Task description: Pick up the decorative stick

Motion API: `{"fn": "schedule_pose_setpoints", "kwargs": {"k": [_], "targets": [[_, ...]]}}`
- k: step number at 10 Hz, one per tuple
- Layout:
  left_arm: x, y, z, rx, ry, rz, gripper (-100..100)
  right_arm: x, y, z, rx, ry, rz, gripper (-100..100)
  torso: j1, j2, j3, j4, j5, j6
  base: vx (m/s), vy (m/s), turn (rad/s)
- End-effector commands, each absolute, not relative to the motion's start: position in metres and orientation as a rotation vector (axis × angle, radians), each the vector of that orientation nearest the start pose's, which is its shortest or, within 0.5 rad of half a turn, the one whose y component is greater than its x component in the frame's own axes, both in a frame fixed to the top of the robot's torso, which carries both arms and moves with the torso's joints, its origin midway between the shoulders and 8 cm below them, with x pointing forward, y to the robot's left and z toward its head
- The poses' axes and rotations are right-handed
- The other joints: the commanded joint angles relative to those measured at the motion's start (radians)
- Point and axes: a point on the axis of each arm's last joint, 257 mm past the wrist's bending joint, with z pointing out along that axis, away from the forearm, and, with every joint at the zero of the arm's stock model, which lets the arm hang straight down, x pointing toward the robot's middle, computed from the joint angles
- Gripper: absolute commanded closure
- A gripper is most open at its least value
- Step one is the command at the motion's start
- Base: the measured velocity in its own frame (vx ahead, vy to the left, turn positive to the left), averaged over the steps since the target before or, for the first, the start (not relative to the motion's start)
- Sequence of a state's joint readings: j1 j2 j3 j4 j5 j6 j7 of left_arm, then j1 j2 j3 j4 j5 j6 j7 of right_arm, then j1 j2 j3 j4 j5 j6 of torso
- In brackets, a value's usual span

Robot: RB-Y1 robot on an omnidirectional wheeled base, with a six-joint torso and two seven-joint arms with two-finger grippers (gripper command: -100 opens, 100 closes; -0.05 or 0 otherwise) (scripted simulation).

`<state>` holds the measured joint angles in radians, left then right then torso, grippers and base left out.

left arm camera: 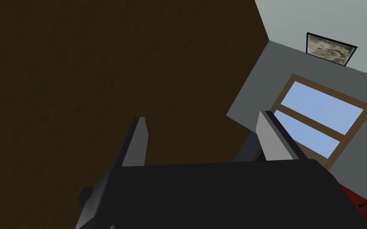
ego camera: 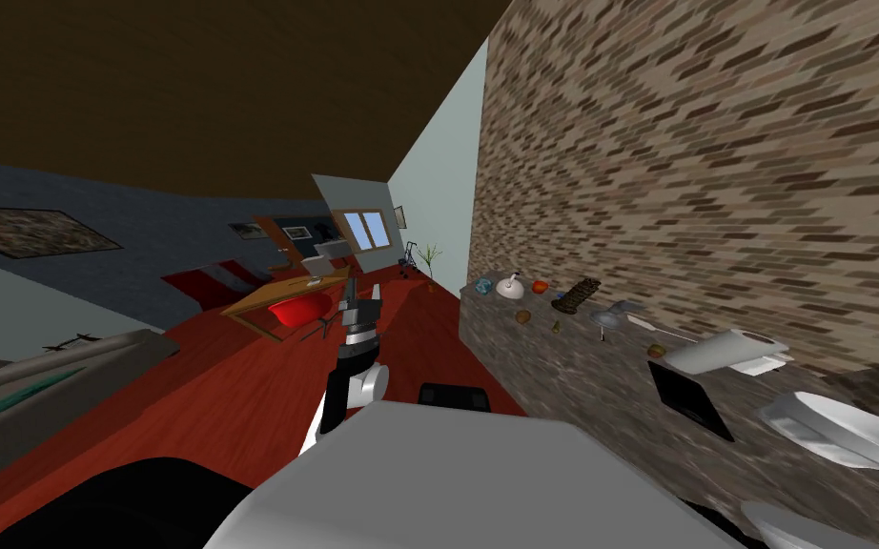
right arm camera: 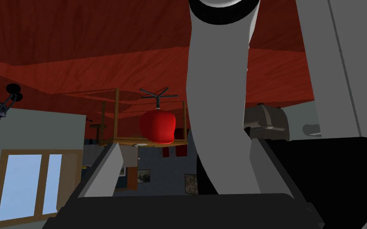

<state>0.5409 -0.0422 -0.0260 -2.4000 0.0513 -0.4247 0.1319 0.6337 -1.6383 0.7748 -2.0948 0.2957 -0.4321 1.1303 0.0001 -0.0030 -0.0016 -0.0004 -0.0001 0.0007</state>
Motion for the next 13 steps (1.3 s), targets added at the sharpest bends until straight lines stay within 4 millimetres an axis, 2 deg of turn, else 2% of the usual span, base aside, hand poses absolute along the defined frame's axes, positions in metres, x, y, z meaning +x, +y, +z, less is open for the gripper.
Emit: {"fn": "schedule_pose_setpoints", "kwargs": {"k": [1,3,4,6,8,9,10,11,12,13], "targets": [[0.329,0.283,0.051,-0.760,0.498,-1.470,0,0.043,-0.270,-0.345,-1.671,1.876,0.623,-100,0.000,0.000,0.000,0.000,0.000,0.000,0.037,0.008,0.184],[0.329,0.283,0.051,-0.760,0.498,-1.470,0,0.041,-0.280,-0.343,-1.716,1.869,0.609,-100,0.000,0.000,0.000,0.000,0.000,0.000,0.026,0.000,0.037],[0.329,0.283,0.051,-0.760,0.498,-1.470,0,0.037,-0.304,-0.350,-1.798,1.878,0.556,-100,0.000,0.001,0.000,0.000,0.000,0.000,0.035,0.003,0.175],[0.329,0.283,0.051,-0.760,0.498,-1.470,0,0.037,-0.309,-0.349,-1.824,1.869,0.548,-100,0.000,0.000,0.000,0.000,0.000,0.000,0.029,-0.005,0.063],[0.329,0.283,0.051,-0.760,0.498,-1.470,0,0.034,-0.363,-0.355,-1.996,1.876,0.427,-100,0.000,0.000,0.000,0.000,0.000,-0.001,0.062,-0.007,0.247],[0.329,0.283,0.051,-0.760,0.498,-1.470,0,0.034,-0.367,-0.354,-2.024,1.860,0.417,-100,-0.001,-0.003,-0.002,-0.001,0.000,-0.001,0.075,-0.024,0.080],[0.329,0.284,0.051,-0.760,0.498,-1.470,0,0.036,-0.396,-0.354,-2.109,1.861,0.351,-100,-0.001,-0.003,-0.002,-0.001,0.000,0.000,0.074,-0.028,0.198],[0.329,0.283,0.051,-0.760,0.498,-1.470,0,0.036,-0.396,-0.354,-2.116,1.851,0.349,-100,-0.002,-0.003,-0.002,-0.001,-0.001,-0.001,0.057,-0.032,0.101],[0.329,0.284,0.051,-0.760,0.498,-1.470,0,0.038,-0.423,-0.352,-2.201,1.841,0.280,-100,-0.002,-0.002,-0.001,-0.001,-0.001,0.000,0.061,-0.038,0.148],[0.329,0.283,0.051,-0.760,0.498,-1.470,0,0.038,-0.423,-0.352,-2.201,1.841,0.280,-100,-0.002,-0.002,-0.001,-0.001,-0.001,0.000,0.052,-0.039,0.114]]}}
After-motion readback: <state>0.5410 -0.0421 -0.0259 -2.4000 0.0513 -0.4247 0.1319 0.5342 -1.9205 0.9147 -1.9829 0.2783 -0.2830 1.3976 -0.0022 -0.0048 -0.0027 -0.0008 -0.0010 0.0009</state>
